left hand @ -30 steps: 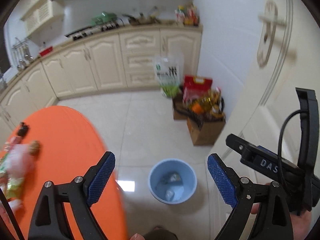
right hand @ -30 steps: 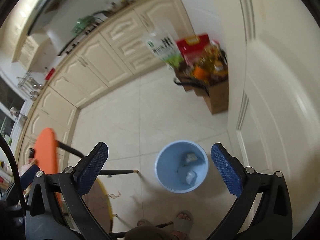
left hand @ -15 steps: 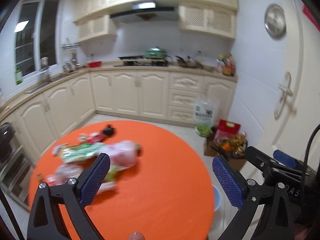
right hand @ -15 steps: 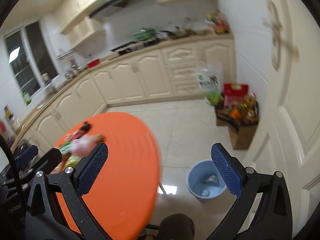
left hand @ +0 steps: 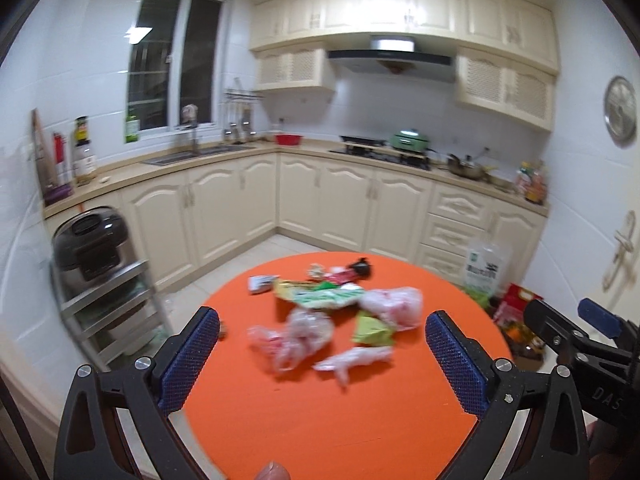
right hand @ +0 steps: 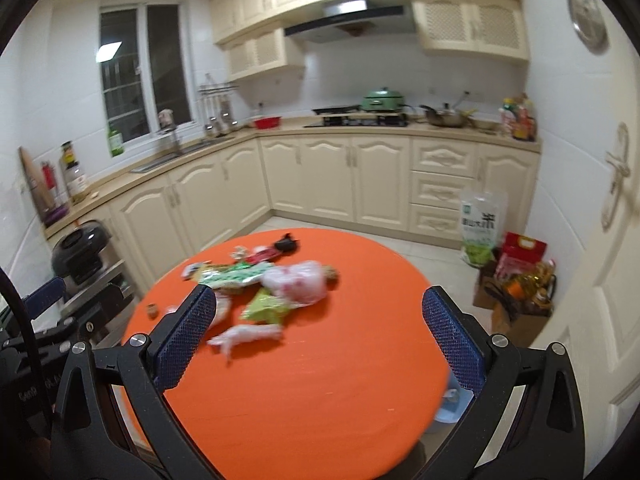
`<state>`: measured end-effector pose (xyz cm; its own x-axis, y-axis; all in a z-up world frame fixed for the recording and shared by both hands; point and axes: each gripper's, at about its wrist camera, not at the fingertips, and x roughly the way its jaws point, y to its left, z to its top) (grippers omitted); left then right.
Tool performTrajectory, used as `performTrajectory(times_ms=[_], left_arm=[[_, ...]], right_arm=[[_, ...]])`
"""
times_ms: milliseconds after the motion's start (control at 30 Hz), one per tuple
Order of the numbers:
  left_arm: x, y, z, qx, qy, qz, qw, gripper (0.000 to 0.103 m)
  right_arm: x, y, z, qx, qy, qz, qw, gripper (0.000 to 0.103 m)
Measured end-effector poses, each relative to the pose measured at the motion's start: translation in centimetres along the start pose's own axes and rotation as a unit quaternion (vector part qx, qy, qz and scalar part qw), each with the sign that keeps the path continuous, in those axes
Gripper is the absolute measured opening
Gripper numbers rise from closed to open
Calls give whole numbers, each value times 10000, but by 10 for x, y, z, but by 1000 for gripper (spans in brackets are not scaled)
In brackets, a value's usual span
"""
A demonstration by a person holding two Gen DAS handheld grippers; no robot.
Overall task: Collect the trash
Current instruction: 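Return both tools to the table and grasp the wrapped plastic with the right gripper, then grasp the crumpled clear bag with the left gripper while the right holds its plastic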
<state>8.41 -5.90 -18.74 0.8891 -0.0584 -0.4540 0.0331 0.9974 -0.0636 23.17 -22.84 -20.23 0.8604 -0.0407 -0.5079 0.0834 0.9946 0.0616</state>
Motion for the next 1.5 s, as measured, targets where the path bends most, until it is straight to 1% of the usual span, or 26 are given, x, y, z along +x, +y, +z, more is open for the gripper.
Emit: performTrajectory(times_ms=[67, 233, 300, 367, 400, 500, 567, 733, 833, 867, 900, 933, 967, 1000, 1033, 1067, 1100, 1133, 1200, 1267, 1300, 1333, 1367, 1400, 1467, 1500], left_arm=[[-12, 4, -9, -43, -12, 128, 9999, 102], [-33, -2, -21, -157, 21, 206, 9997, 102], [-35, -3, -28, -168, 71, 213, 9996, 102], [-26, -8, -24, -190, 208, 212, 9994, 101], [-24, -8, -30, -204, 287, 225, 9991, 102], [1, -11, -20, -236, 541, 217, 9980, 102], [14, -14, -22, -241, 748, 209, 9967, 101], [42, -11, -21, -278, 1111, 238, 9931, 102], [68, -3, -3, -327, 1299, 283, 9906, 101], [77, 4, 8, -348, 1355, 286, 9898, 101], [80, 6, 6, -357, 1406, 295, 9890, 101], [101, 1, 28, -370, 1444, 300, 9884, 101], [111, 3, 36, -377, 1485, 311, 9877, 102], [134, 9, 58, -388, 1527, 311, 9870, 101], [143, 11, 61, -391, 1556, 313, 9866, 101], [152, 26, 60, -393, 1584, 304, 9861, 102], [162, 26, 62, -398, 1610, 309, 9857, 101], [176, 31, 63, -404, 1623, 304, 9854, 101], [189, 37, 56, -406, 1647, 292, 9851, 101], [198, 38, 60, -392, 1653, 288, 9850, 101], [203, 39, 62, -380, 1655, 279, 9851, 101], [208, 38, 63, -365, 1659, 264, 9851, 102], [211, 38, 61, -345, 1653, 251, 9853, 102], [216, 37, 63, -324, 1649, 240, 9855, 101], [226, 34, 64, -266, 1641, 201, 9859, 101], [231, 32, 63, -225, 1640, 178, 9860, 101]], right_arm=[[1, 11, -2, -75, 20, 60, 10000, 103], [5, 18, -6, -135, 86, 113, 9998, 103], [12, 17, -8, -154, 154, 92, 9997, 103], [23, 14, -11, -118, 316, 79, 9994, 103], [29, 13, -13, -97, 399, 65, 9991, 103], [55, 7, -22, -5, 738, 91, 9972, 103], [72, 5, -28, 34, 933, 130, 9956, 103], [123, 10, -47, 76, 1517, 320, 9879, 103], [152, 19, -58, 117, 1818, 457, 9822, 103], [160, 23, -60, 117, 1876, 493, 9809, 103], [167, 27, -62, 118, 1939, 534, 9795, 103], [175, 32, -63, 120, 1988, 557, 9784, 103], [185, 39, -66, 120, 2039, 575, 9772, 102], [190, 42, -67, 118, 2068, 568, 9767, 101], [196, 46, -68, 126, 2099, 547, 9761, 99], [205, 49, -70, 182, 2148, 526, 9751, 98], [210, 50, -71, 240, 2182, 527, 9742, 97], [215, 52, -73, 289, 2217, 527, 9733, 96], [228, 56, -77, 312, 2318, 483, 9711, 90], [237, 60, -82, 234, 2424, 421, 9690, 80], [238, 61, -85, 166, 2435, 386, 9690, 77], [237, 63, -86, 64, 2352, 349, 9713, 72], [235, 62, -88, -34, 2338, 316, 9718, 61], [234, 60, -89, -73, 2306, 313, 9725, 58], [231, 53, -88, -85, 2290, 360, 9727, 42], [230, 48, -88, -91, 2308, 421, 9720, 40]])
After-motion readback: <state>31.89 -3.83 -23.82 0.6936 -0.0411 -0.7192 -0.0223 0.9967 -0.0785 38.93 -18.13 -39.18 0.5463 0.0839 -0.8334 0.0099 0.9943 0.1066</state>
